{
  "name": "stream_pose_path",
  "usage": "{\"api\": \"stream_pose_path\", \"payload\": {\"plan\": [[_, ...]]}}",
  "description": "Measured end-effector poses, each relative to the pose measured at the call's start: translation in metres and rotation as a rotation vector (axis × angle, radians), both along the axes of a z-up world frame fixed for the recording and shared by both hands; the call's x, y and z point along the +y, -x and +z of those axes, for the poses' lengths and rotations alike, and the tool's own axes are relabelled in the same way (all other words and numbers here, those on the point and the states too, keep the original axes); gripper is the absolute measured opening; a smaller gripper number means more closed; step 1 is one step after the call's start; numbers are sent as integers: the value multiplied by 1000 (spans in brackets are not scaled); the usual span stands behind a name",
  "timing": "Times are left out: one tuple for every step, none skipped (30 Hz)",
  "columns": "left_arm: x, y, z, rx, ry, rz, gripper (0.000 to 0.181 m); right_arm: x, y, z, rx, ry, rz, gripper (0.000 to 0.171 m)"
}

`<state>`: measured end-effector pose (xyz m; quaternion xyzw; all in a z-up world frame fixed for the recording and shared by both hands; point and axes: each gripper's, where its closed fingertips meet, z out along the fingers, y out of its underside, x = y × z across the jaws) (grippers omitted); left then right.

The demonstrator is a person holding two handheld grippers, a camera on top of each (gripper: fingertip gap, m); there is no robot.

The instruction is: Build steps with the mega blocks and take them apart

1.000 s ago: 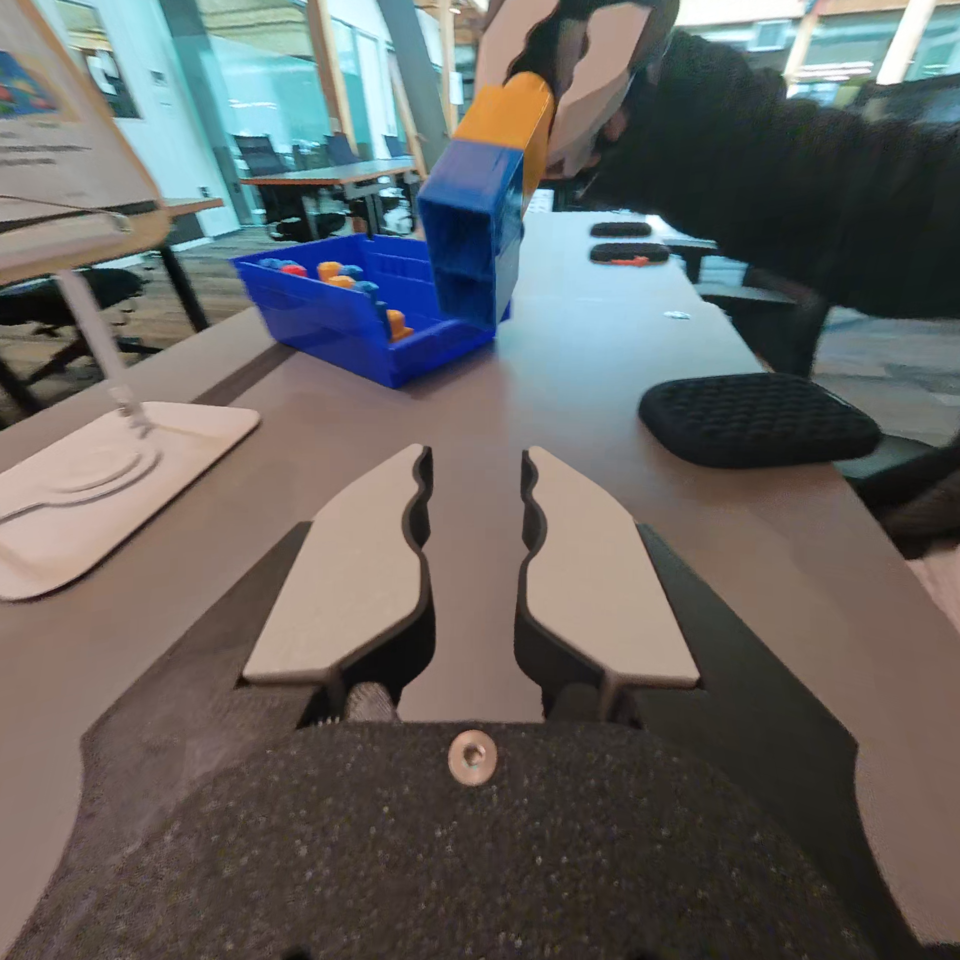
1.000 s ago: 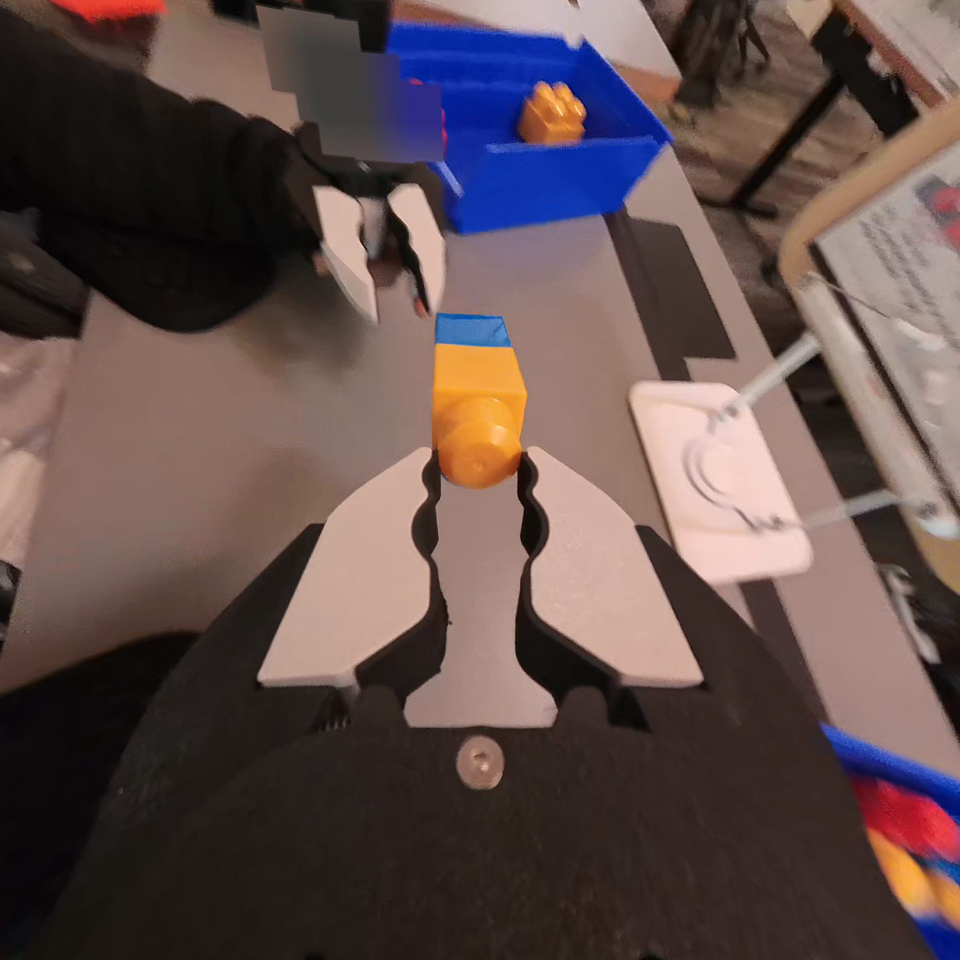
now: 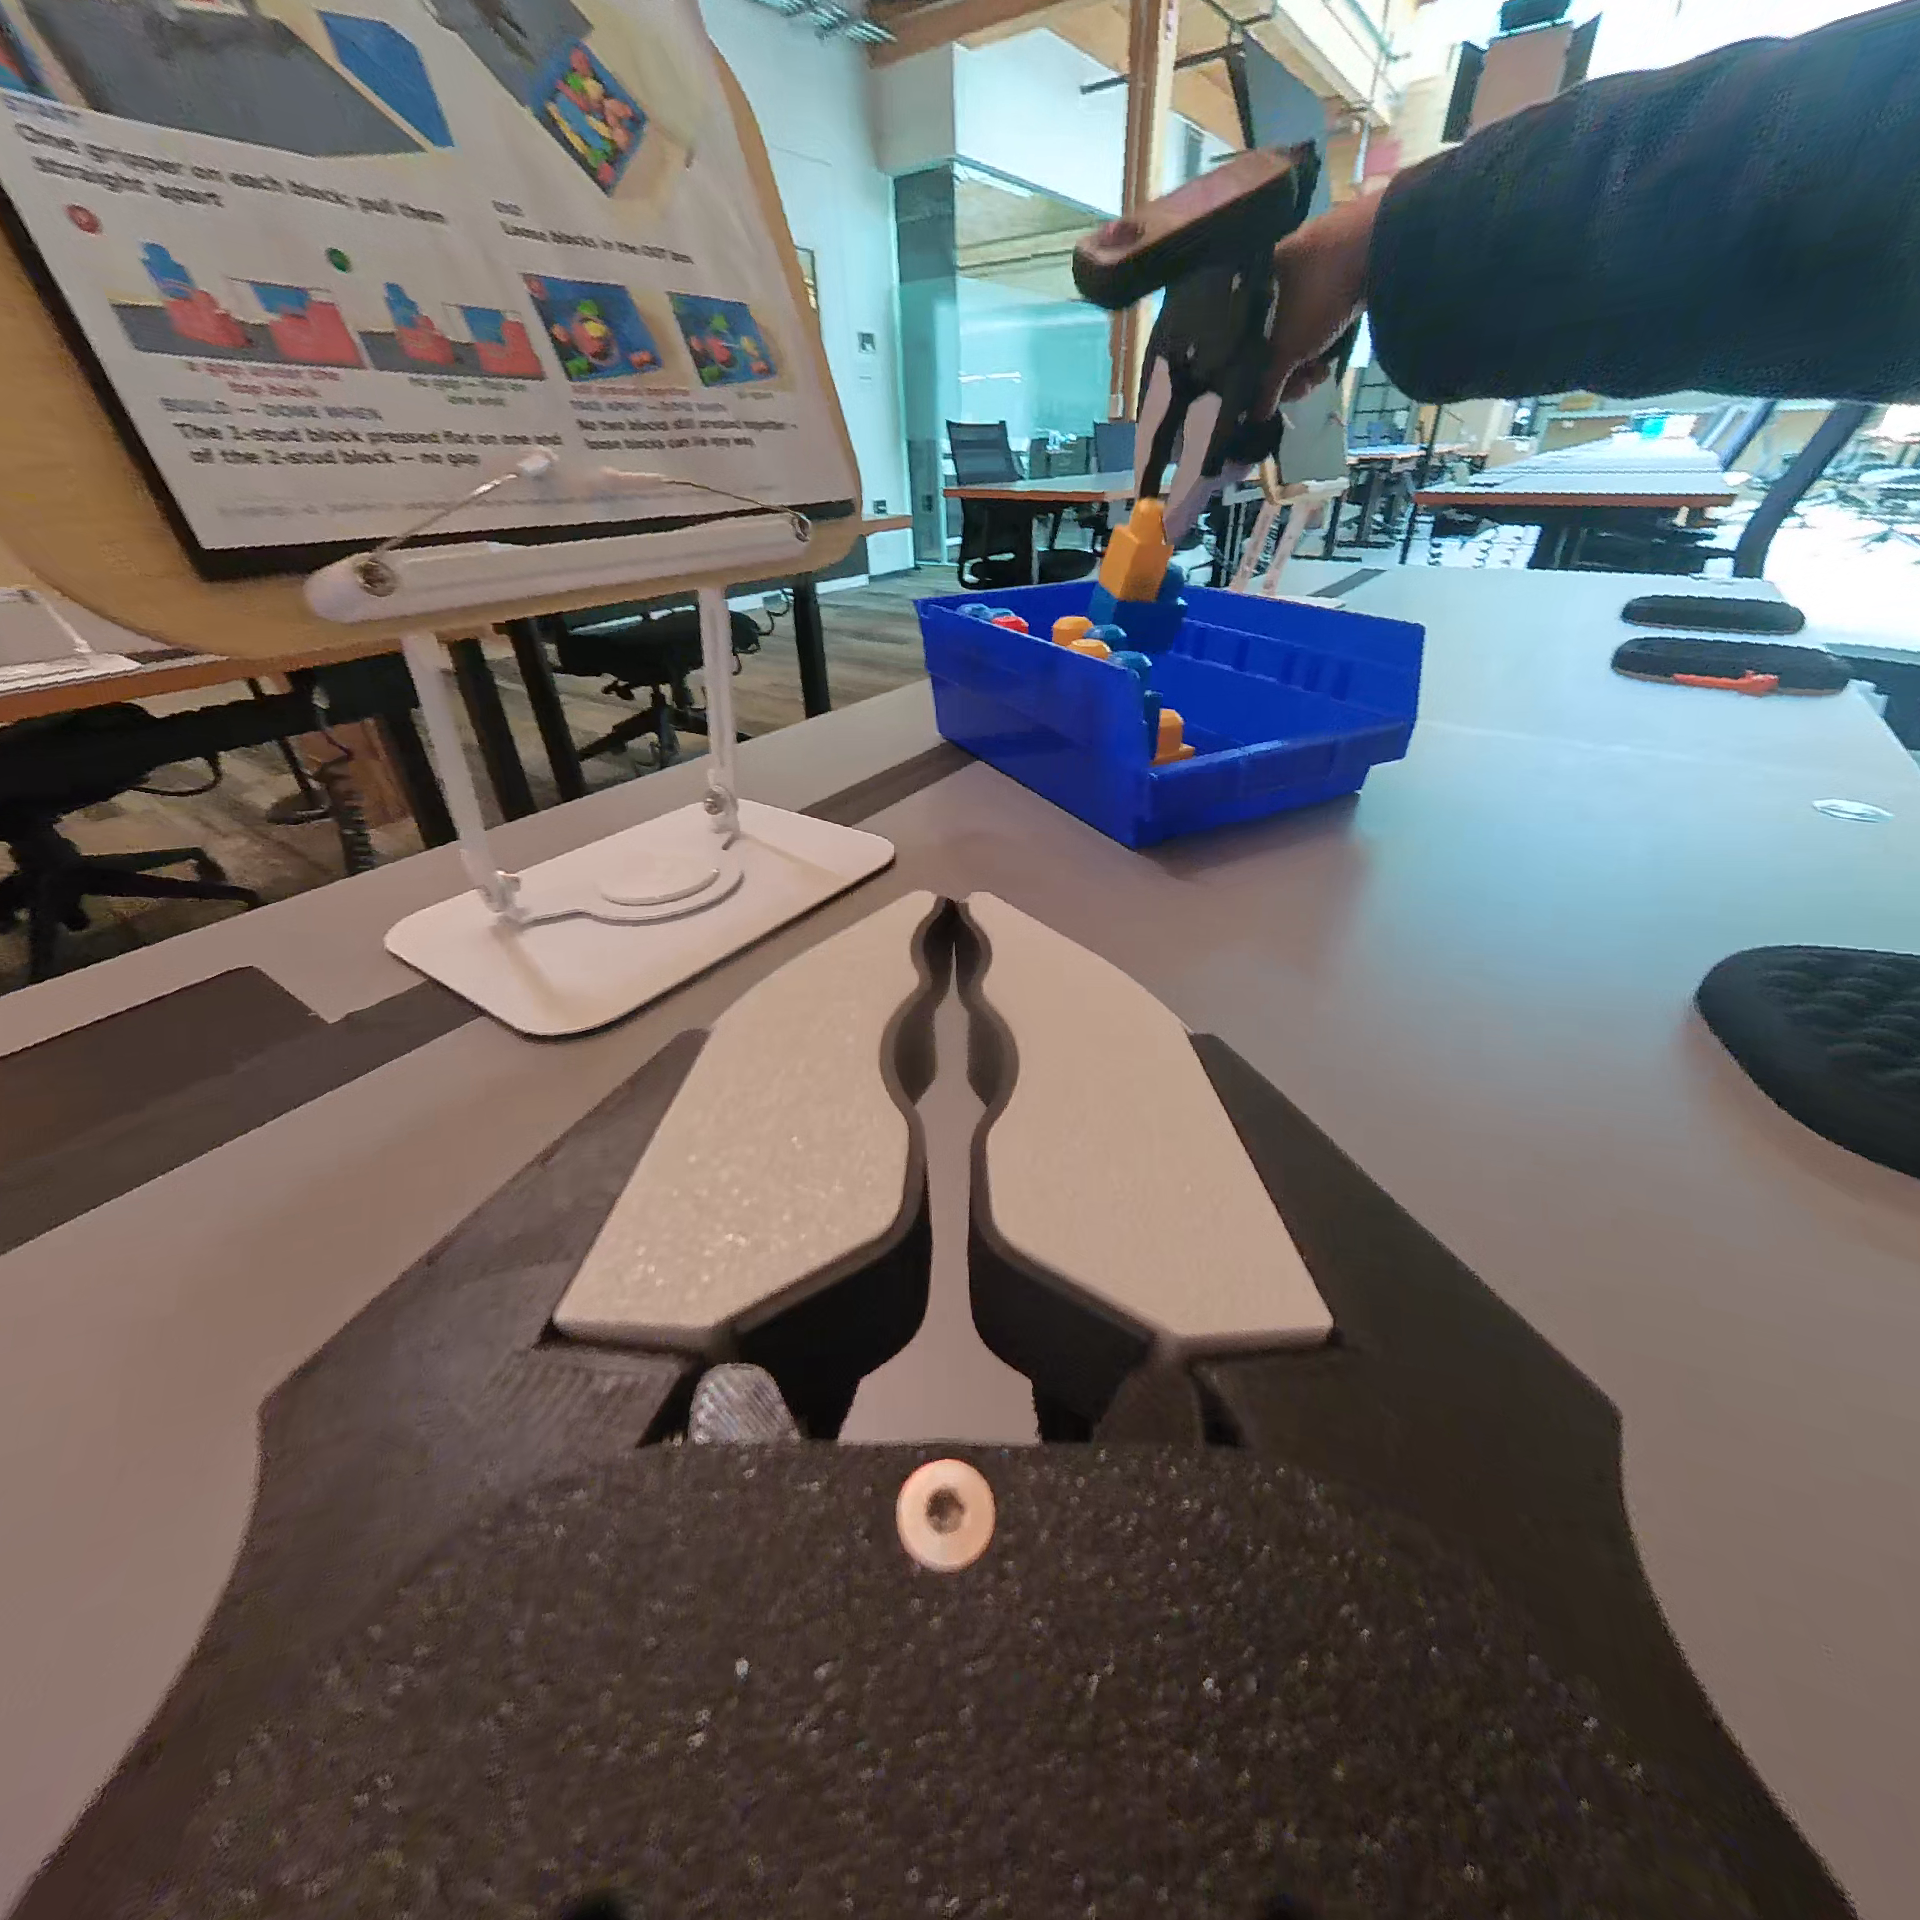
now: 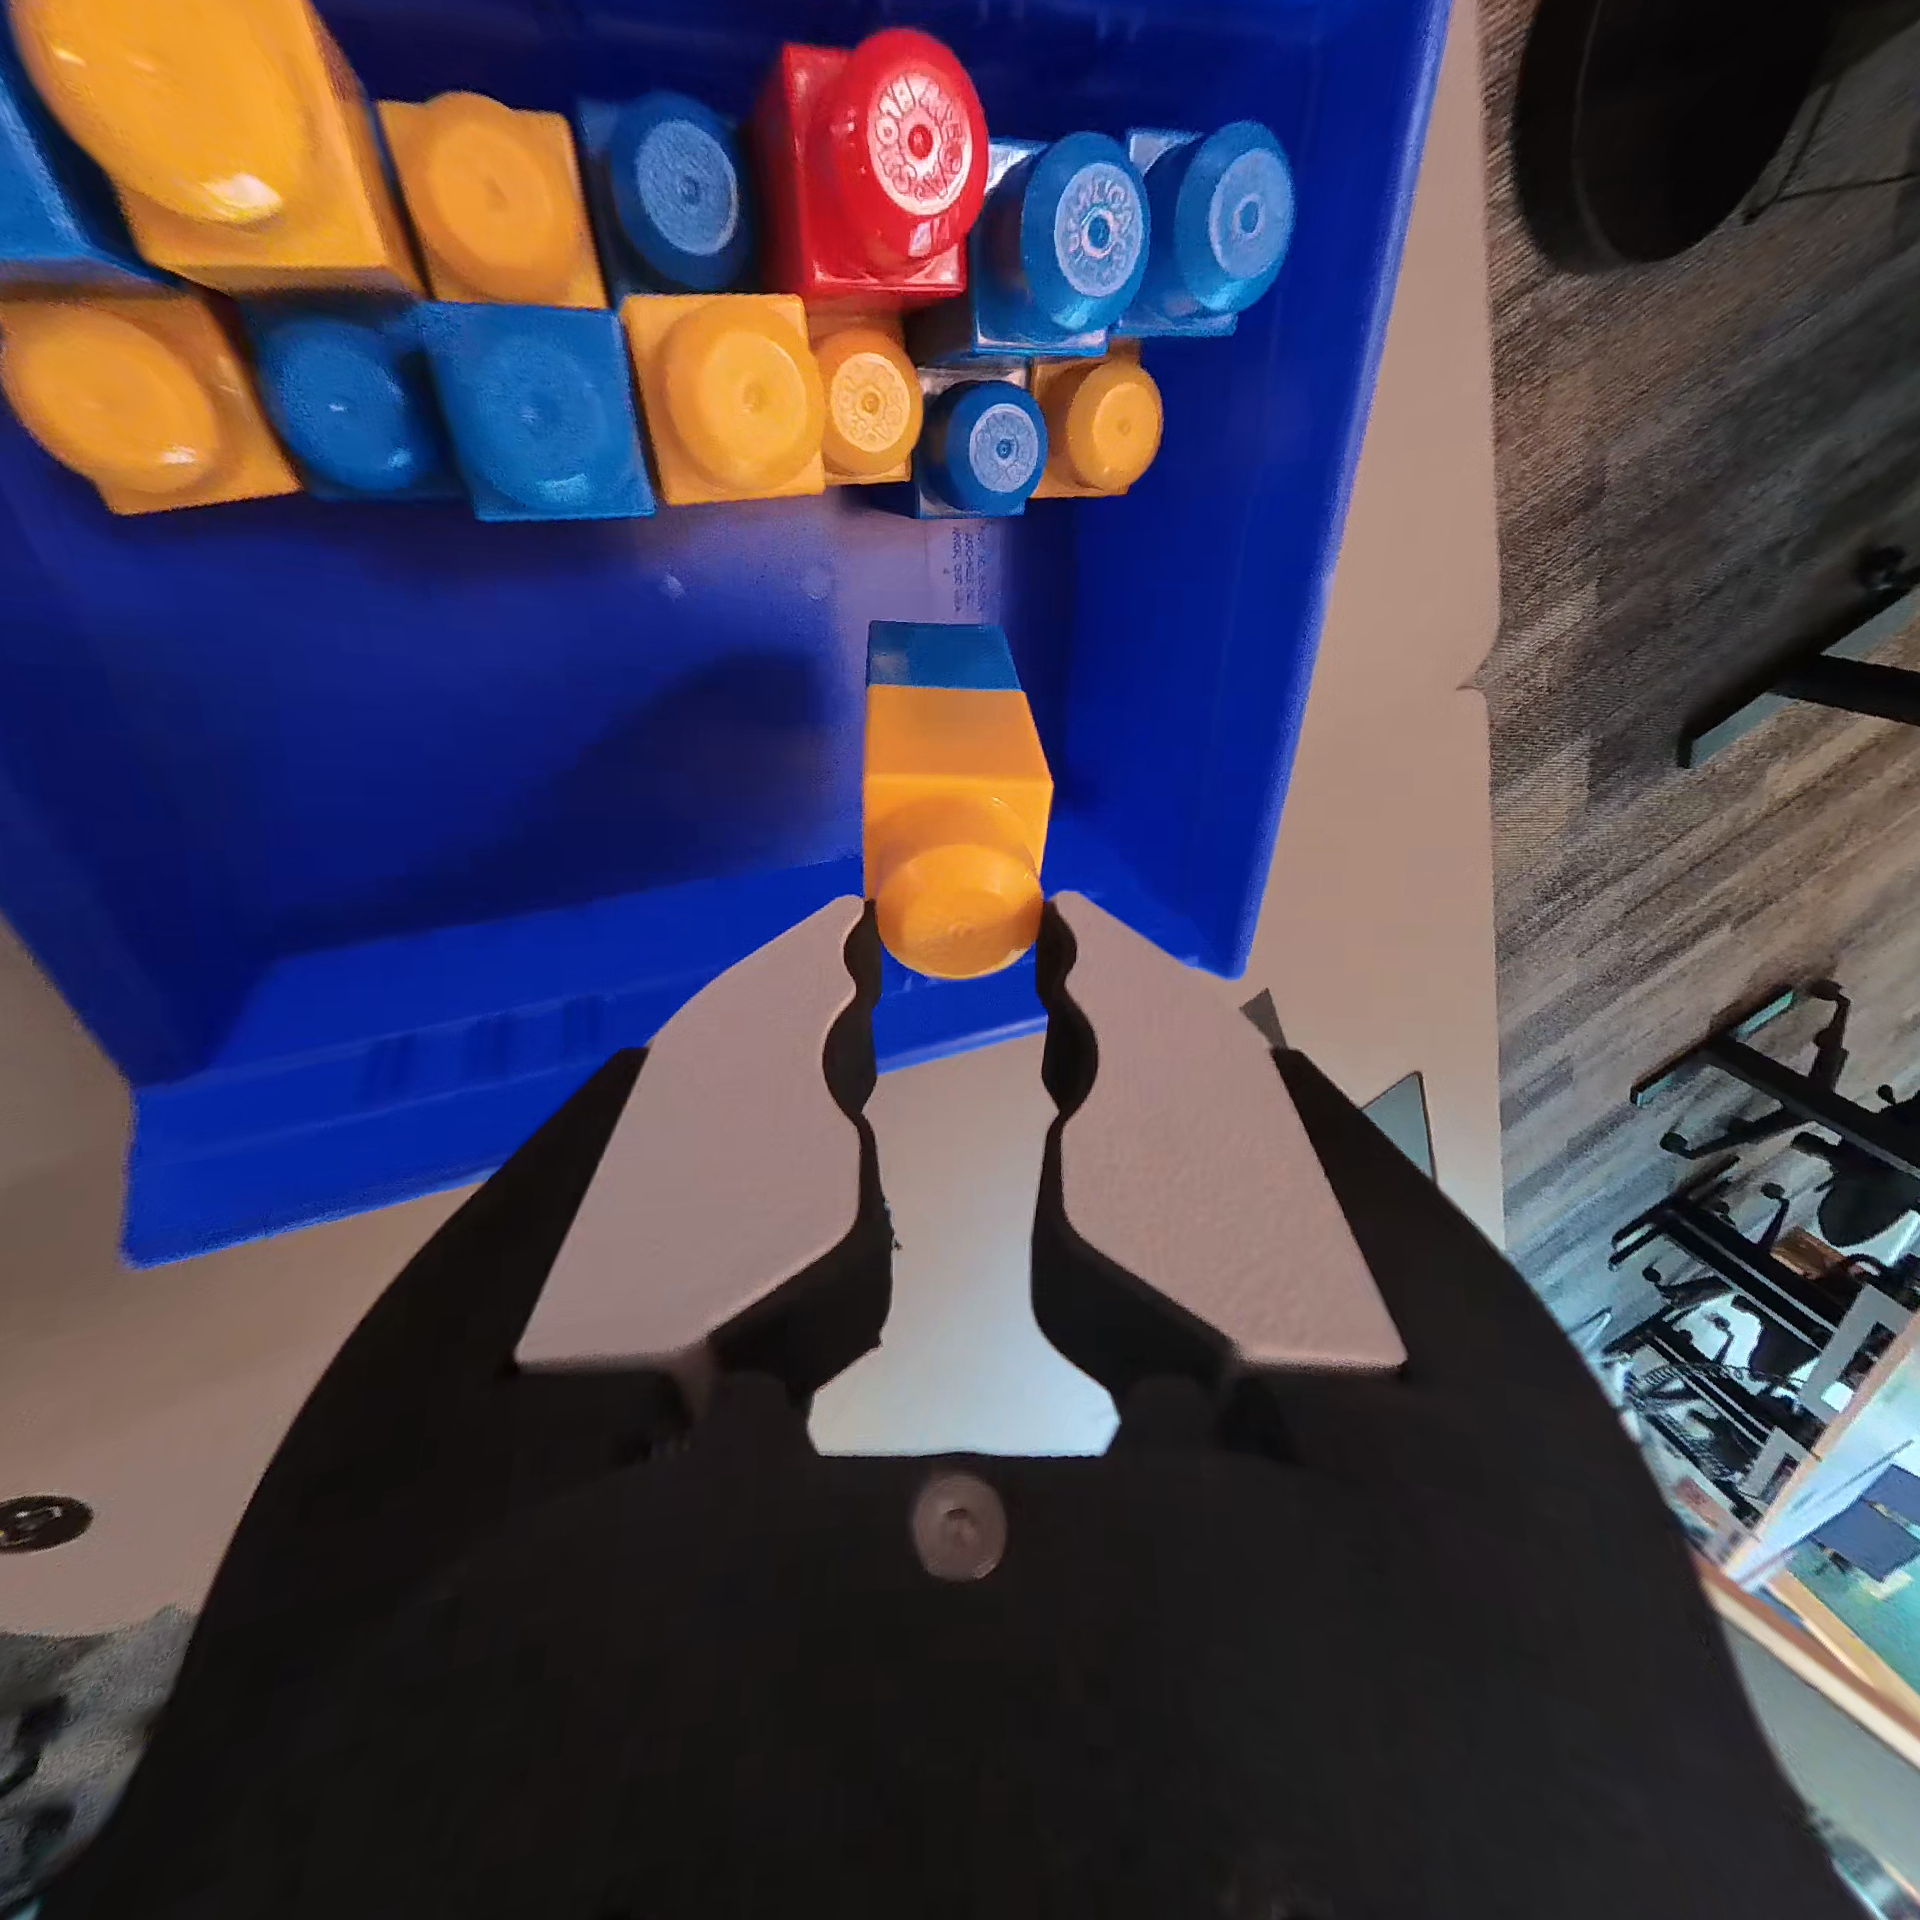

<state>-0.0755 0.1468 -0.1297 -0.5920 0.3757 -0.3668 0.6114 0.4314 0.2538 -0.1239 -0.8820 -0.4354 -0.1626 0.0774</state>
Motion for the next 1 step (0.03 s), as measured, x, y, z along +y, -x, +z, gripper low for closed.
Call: {"api": "stream_pose_path", "payload": {"plan": [[2, 1, 0, -4, -7, 12, 0, 5, -2, -9, -9, 21, 3, 29]]}}
